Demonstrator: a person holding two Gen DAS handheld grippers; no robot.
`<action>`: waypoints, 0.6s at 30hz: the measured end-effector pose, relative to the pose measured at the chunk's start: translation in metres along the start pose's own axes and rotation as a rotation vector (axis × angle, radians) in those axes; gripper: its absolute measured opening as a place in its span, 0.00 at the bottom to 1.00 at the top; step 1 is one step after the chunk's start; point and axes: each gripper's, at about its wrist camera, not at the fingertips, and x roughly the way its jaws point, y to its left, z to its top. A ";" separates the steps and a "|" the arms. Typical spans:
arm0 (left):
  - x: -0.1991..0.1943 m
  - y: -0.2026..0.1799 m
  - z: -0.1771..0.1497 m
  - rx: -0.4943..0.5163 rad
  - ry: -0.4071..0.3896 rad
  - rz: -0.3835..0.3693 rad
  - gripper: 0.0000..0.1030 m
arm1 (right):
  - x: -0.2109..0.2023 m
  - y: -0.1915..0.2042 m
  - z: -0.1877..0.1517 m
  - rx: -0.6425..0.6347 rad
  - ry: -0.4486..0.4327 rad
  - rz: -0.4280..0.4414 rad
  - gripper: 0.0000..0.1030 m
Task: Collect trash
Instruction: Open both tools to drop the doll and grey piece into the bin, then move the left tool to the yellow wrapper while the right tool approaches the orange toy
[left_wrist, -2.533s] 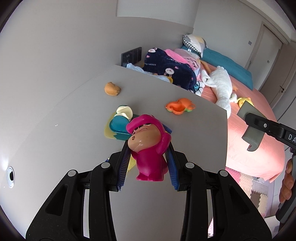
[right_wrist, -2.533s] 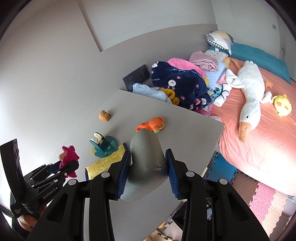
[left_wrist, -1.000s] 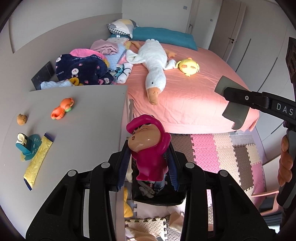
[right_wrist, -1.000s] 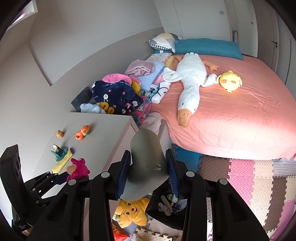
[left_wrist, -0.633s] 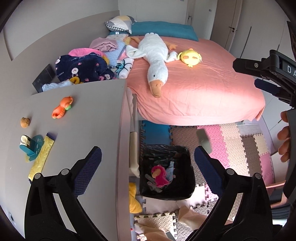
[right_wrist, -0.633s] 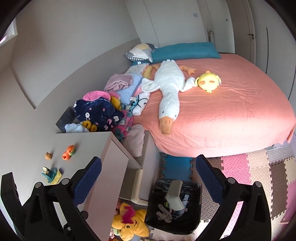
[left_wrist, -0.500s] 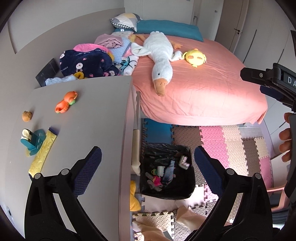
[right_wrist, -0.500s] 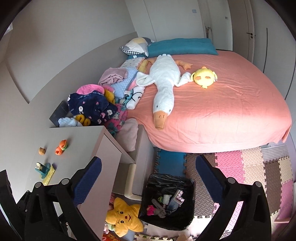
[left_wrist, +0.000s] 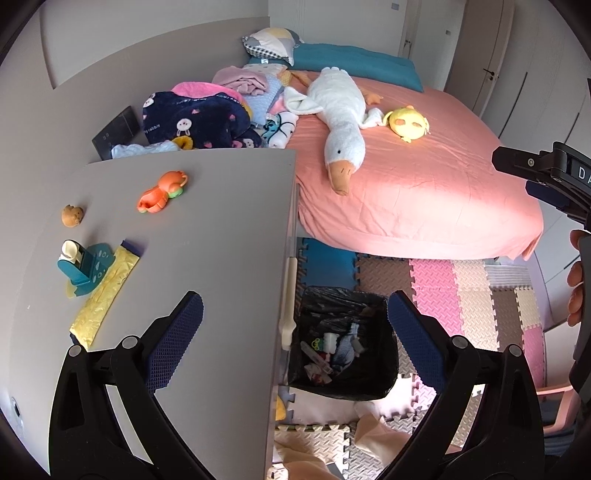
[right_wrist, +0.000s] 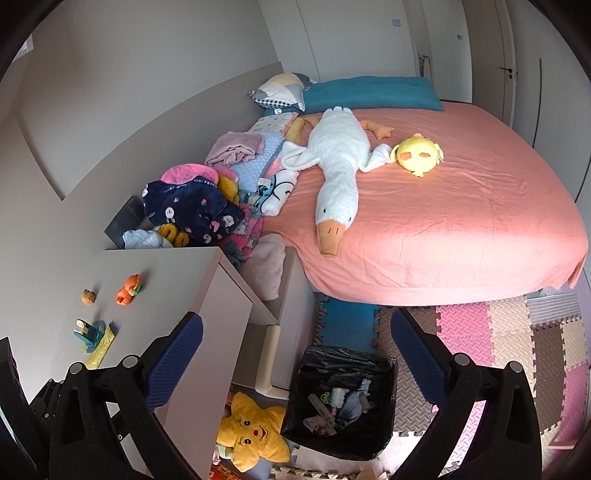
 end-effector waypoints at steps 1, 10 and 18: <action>0.000 0.004 -0.001 -0.007 0.000 0.005 0.94 | 0.002 0.004 0.000 -0.003 0.004 0.006 0.98; -0.005 0.045 -0.014 -0.059 -0.001 0.059 0.94 | 0.016 0.044 -0.005 -0.054 0.020 0.042 0.98; -0.003 0.085 -0.025 -0.114 0.011 0.096 0.94 | 0.031 0.086 -0.013 -0.141 0.028 0.072 0.98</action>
